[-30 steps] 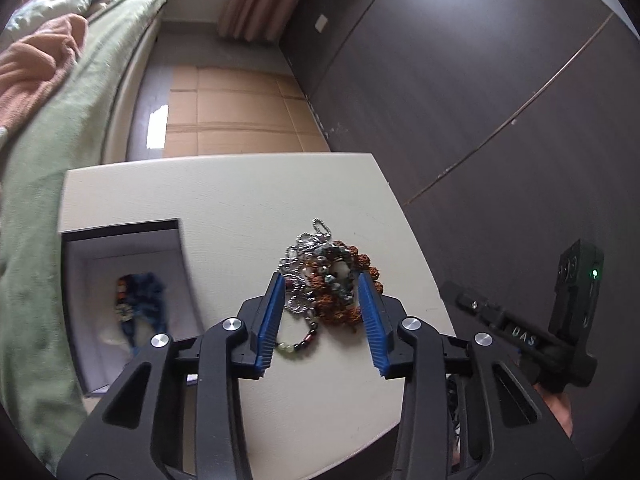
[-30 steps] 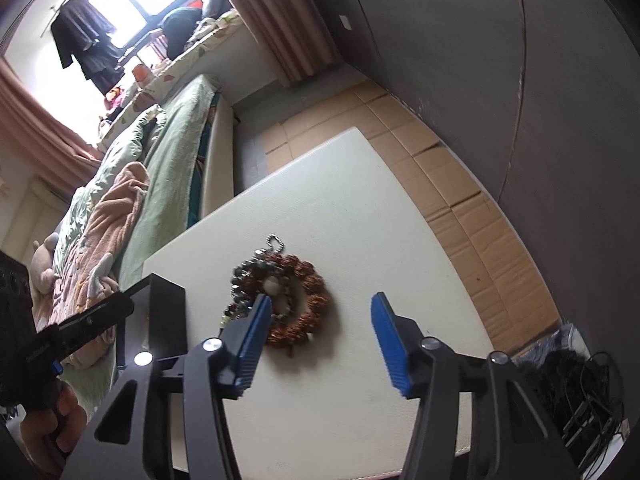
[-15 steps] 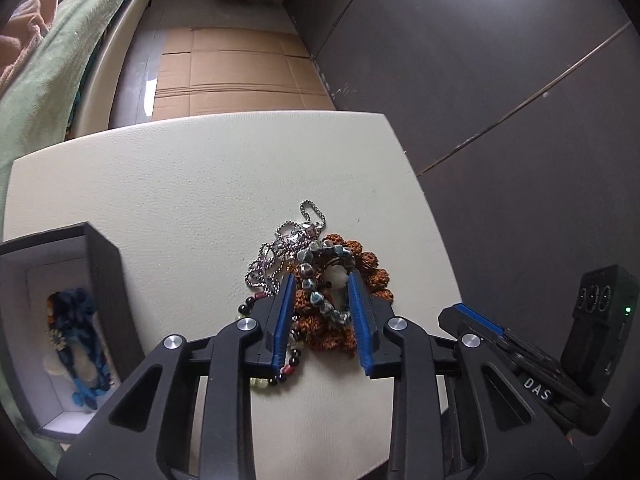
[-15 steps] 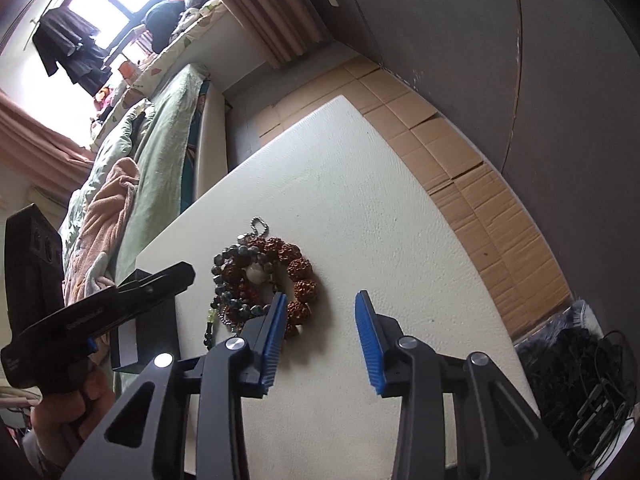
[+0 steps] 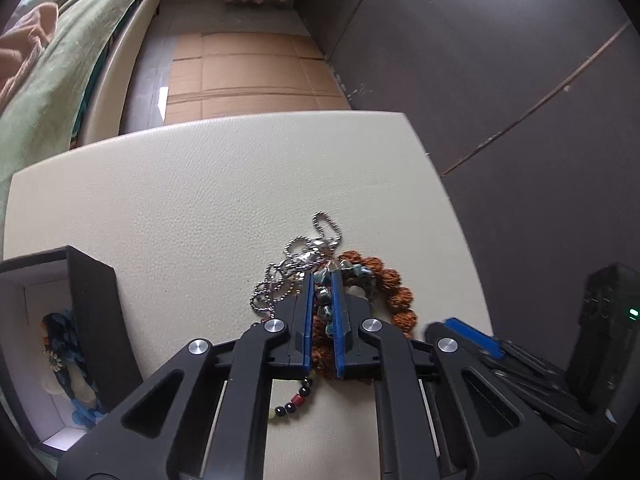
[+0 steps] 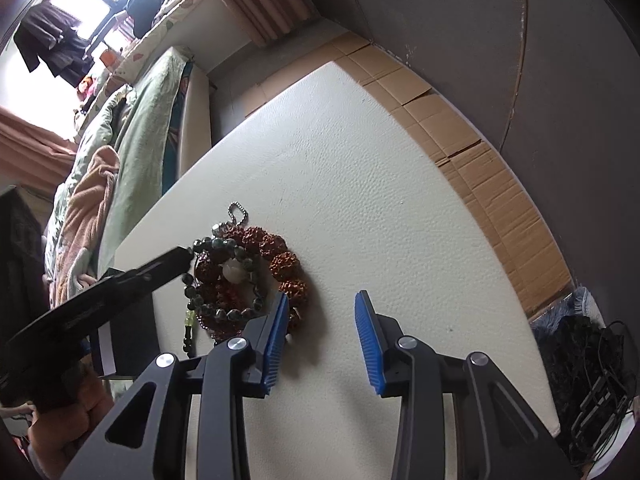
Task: Organize jewelry
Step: 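Place the dark bracelet in the box with left tool while right tool grasps brown bead bracelet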
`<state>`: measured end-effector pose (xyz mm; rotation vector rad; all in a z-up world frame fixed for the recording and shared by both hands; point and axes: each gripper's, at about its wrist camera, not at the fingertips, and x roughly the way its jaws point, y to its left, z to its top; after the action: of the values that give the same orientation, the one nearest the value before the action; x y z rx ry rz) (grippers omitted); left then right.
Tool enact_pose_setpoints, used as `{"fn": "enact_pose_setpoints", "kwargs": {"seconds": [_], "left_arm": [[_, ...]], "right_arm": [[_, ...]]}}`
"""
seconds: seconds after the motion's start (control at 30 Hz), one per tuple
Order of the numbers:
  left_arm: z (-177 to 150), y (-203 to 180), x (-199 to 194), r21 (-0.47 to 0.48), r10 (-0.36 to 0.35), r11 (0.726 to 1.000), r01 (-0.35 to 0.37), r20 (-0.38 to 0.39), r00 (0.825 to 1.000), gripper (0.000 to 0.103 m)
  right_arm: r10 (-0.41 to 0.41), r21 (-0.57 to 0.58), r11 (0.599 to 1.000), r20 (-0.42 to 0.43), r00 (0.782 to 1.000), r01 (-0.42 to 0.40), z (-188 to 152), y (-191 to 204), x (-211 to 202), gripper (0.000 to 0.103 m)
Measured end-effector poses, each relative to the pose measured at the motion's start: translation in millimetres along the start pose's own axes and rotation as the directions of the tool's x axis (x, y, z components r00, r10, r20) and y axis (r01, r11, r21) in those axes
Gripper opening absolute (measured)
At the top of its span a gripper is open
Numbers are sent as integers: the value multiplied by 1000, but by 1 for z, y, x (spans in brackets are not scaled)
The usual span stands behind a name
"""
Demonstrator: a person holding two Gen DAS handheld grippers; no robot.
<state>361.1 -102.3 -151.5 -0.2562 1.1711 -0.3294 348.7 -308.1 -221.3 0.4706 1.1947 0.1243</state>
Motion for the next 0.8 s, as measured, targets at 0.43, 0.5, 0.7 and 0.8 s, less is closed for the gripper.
{"fn": "enact_pose_setpoints", "kwargs": {"seconds": [0.43, 0.5, 0.7, 0.8], "left_arm": [[0, -2, -62, 9, -77, 997, 76, 100, 992, 9], [0, 1, -73, 11, -86, 996, 85, 118, 989, 9], [-2, 11, -107, 9, -92, 996, 92, 176, 980, 9], [-8, 20, -123, 0, -92, 996, 94, 202, 975, 9]], "right_arm": [[-104, -93, 990, -16, 994, 102, 3, 30, 21, 35], [-150, -129, 981, -12, 989, 147, 4, 39, 24, 34], [-148, -173, 974, -6, 989, 144, 6, 48, 26, 18], [-95, -155, 983, 19, 995, 97, 5, 47, 15, 18]]}}
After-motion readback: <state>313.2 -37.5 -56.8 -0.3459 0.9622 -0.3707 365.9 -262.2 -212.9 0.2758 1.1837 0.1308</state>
